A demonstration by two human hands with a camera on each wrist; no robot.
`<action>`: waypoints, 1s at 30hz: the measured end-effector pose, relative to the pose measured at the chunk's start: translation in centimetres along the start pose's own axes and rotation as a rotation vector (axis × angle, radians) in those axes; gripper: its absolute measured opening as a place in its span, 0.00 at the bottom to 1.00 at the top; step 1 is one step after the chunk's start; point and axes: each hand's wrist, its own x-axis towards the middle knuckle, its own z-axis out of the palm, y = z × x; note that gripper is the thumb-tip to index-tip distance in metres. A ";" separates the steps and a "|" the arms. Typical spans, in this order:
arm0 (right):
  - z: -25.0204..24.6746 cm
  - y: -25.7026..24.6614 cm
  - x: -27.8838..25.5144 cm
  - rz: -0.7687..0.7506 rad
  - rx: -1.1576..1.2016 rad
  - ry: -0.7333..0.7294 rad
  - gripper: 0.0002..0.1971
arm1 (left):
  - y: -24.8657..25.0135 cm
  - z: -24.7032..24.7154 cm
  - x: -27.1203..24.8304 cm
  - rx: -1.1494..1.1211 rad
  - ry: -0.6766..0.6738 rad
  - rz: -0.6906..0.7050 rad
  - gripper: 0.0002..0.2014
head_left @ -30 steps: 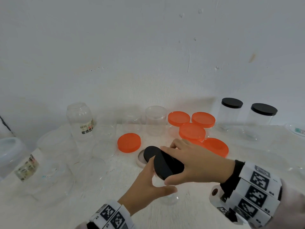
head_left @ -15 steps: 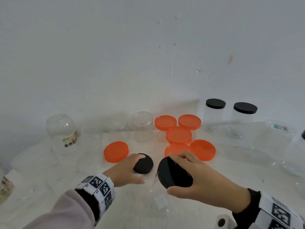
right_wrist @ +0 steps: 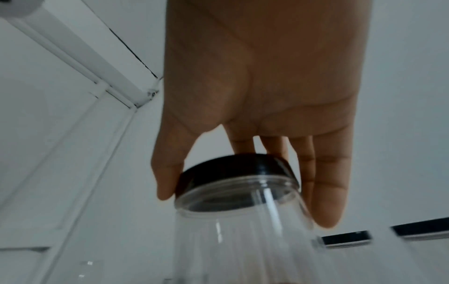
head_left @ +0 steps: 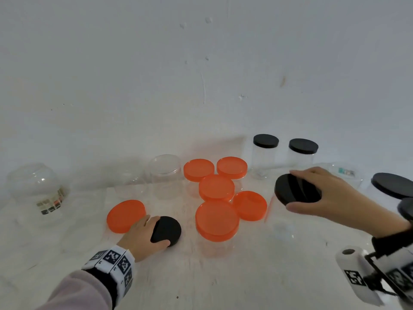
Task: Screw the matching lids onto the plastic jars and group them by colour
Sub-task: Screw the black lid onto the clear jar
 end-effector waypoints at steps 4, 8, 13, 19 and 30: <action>0.4 2.8 4.0 0.110 -0.008 0.185 0.43 | 0.0 0.4 0.0 -0.045 0.012 -0.010 0.42; 1.5 4.4 7.8 0.145 -0.008 0.263 0.42 | 0.2 0.6 0.1 -0.023 0.033 -0.009 0.47; 3.0 5.3 11.2 0.220 0.018 0.242 0.38 | 0.6 0.7 0.1 -0.033 0.056 0.005 0.47; 3.7 5.4 13.1 0.255 -0.009 0.223 0.32 | 0.9 0.5 0.2 -0.048 0.056 -0.005 0.50; 2.8 5.2 13.2 0.264 -0.243 0.070 0.34 | 0.4 -0.3 -0.8 -0.238 0.227 -0.042 0.45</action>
